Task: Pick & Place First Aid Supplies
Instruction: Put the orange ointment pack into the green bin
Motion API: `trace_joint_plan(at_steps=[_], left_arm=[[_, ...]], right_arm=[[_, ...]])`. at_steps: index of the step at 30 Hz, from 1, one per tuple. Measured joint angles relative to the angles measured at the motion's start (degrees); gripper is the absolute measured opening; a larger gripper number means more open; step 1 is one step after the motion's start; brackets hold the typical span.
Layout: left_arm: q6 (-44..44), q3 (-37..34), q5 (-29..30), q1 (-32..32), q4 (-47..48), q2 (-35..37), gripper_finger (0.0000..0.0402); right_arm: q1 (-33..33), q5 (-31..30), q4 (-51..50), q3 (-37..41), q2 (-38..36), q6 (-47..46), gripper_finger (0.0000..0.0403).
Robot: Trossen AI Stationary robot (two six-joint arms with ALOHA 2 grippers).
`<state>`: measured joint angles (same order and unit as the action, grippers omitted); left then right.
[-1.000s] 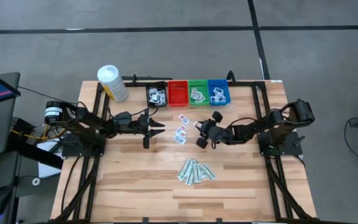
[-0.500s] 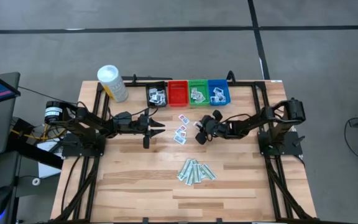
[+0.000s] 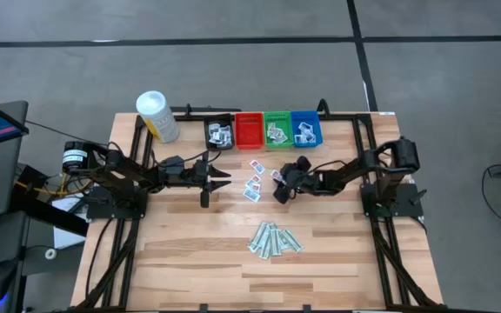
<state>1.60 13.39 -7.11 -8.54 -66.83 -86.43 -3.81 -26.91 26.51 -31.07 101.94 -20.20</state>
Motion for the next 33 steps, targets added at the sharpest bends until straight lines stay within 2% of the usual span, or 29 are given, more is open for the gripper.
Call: trace_joint_plan(at_steps=[9, 24, 33], left_arm=[[0.0, 0.0, 0.0, 0.0, 0.0, 0.0, 0.0102], [0.0, 0.0, 0.0, 0.0, 0.0, 0.0, 0.0102], [0.0, 0.0, 0.0, 0.0, 0.0, 0.0, 0.0102]], right_arm=[[0.0, -0.5, 3.6, -0.3, 6.5, 0.4, 0.0214], [0.0, 0.5, 3.9, -0.2, 5.0, 3.8, 0.0112], [0.0, 0.5, 4.0, -0.2, 5.0, 4.3, 0.0078]])
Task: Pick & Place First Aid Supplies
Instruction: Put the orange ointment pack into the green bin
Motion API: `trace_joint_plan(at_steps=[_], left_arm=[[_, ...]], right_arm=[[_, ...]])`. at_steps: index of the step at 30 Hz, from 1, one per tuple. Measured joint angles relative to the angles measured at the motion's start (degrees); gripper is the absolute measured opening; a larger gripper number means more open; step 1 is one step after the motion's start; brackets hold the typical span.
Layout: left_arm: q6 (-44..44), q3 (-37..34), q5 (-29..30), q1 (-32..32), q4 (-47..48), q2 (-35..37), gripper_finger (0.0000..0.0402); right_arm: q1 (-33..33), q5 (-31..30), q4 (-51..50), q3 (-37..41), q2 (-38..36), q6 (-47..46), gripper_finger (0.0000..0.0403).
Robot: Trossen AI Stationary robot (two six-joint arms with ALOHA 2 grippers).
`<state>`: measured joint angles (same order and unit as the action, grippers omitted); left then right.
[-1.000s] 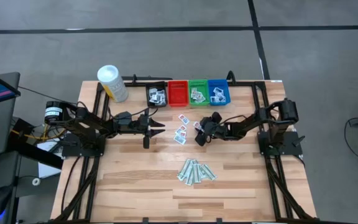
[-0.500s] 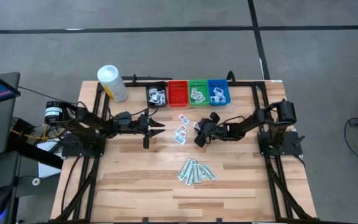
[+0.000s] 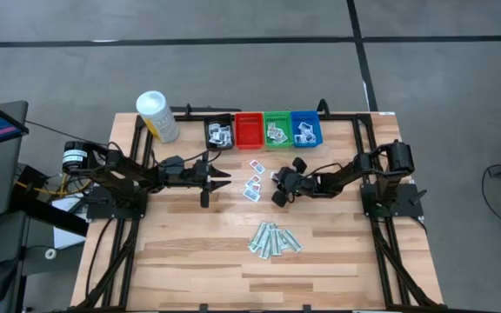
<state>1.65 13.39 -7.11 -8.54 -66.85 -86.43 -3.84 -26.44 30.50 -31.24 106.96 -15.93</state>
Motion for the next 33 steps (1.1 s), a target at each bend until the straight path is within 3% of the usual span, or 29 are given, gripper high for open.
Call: trace_joint_plan(at_steps=[10, 16, 21, 33], left_arm=[[0.0, 0.0, 0.0, 0.0, 0.0, 0.0, 0.0102], [0.0, 0.0, 0.0, 0.0, 0.0, 0.0, 0.0102], [0.0, 0.0, 0.0, 0.0, 0.0, 0.0, 0.0102], [0.0, 0.0, 0.0, 0.0, 0.0, 0.0, 0.0102]], right_arm=[[0.0, -0.1, 0.0, 0.0, 0.0, 0.0, 0.005], [0.0, -0.7, -0.7, -0.8, 0.1, 2.6, 0.0007], [-0.1, -1.3, -2.4, -3.0, -1.0, 5.9, 0.0005], [0.1, -2.7, -9.2, -5.1, -13.7, 7.5, 0.0001]])
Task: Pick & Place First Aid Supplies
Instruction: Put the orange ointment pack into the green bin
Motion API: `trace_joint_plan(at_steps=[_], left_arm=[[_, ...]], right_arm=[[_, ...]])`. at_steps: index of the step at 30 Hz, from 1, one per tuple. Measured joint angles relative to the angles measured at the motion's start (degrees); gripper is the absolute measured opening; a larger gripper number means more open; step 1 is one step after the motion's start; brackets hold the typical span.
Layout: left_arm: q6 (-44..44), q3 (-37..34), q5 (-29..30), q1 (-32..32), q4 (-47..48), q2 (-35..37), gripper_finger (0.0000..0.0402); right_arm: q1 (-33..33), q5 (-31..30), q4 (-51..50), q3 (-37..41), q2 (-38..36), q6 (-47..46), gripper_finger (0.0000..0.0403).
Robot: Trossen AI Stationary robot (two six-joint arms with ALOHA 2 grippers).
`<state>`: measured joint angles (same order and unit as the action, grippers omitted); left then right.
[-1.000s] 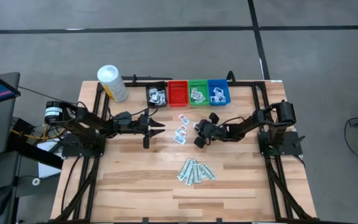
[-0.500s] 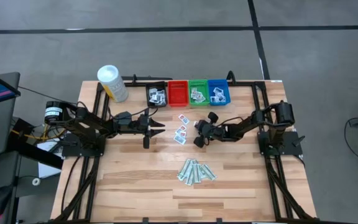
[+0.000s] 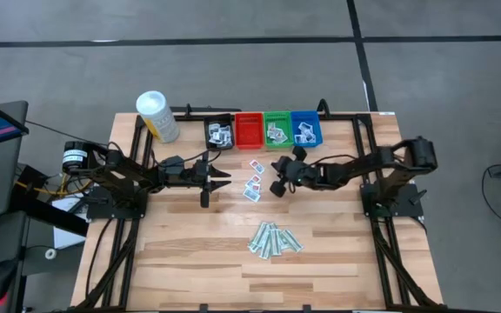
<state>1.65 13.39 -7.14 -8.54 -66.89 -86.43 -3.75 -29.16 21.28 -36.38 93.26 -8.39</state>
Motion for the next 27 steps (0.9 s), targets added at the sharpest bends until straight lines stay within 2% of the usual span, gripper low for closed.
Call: trace_joint_plan(at_steps=[10, 21, 27], left_arm=[[0.0, 0.0, 0.0, 0.0, 0.0, 0.0, 0.0102], [0.0, 0.0, 0.0, 0.0, 0.0, 0.0, 0.0102], [0.0, 0.0, 0.0, 0.0, 0.0, 0.0, 0.0102]], right_arm=[[0.1, -0.8, 0.2, 0.0, -5.5, 1.5, 0.0], [-0.6, -0.7, 0.7, 0.0, -5.9, 2.4, 0.0], [-4.4, -0.7, 4.0, -0.1, -5.9, 5.1, 0.0]])
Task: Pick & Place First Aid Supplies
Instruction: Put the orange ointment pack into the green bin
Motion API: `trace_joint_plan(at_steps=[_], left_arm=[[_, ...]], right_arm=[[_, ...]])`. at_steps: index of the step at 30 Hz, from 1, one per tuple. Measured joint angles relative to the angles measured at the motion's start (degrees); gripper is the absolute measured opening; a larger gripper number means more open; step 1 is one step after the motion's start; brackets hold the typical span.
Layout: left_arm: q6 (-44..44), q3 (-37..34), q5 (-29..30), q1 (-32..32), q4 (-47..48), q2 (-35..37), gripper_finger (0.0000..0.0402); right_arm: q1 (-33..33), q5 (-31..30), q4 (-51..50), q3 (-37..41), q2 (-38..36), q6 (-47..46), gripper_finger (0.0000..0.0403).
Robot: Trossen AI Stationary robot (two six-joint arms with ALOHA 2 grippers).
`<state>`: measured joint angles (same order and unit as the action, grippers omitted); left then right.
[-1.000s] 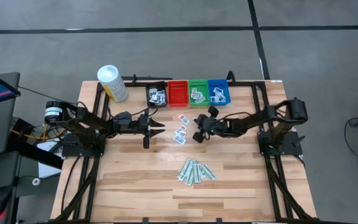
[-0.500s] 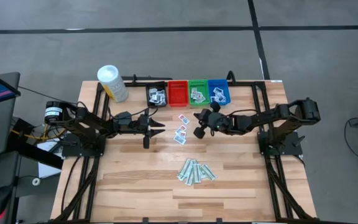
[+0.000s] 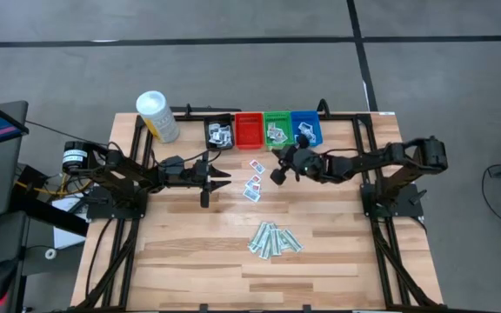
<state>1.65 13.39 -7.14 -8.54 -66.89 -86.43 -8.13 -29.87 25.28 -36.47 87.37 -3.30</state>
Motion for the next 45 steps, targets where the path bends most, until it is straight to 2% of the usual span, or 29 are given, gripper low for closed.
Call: trace_joint_plan(at_steps=[7, 13, 19, 28, 38, 41, 45], left_arm=[[0.0, 0.0, 0.0, 0.0, 0.0, 0.0, 0.0102], [0.0, 0.0, 0.0, 0.0, 0.0, 0.0, 0.0102], [0.0, 0.0, 0.0, 0.0, 0.0, 0.0, 0.0102], [0.0, 0.0, 0.0, 0.0, 0.0, 0.0, 0.0102], [0.0, 0.0, 0.0, 0.0, 0.0, 0.0, 0.0102], [0.0, 0.0, 0.0, 0.0, 0.0, 0.0, 0.0102], [0.0, 0.0, 0.0, 0.0, 0.0, 0.0, 0.0102]], right_arm=[[-8.5, 0.8, 5.7, 0.0, 0.8, 0.9, 0.0], [-17.1, 12.4, 13.2, -0.1, 4.8, -0.8, 0.0], [-22.2, 13.6, 14.4, -1.6, 9.6, -3.7, 0.0], [-23.4, 16.3, 14.1, -4.6, 14.3, -4.3, 0.0], [-22.7, 16.3, 13.9, -5.3, 14.2, -2.6, 0.0001], [-22.2, 14.5, 13.1, -5.3, 14.2, -1.4, 0.0014], [-21.2, 11.1, 12.9, -5.3, 14.2, -1.2, 0.0054]])
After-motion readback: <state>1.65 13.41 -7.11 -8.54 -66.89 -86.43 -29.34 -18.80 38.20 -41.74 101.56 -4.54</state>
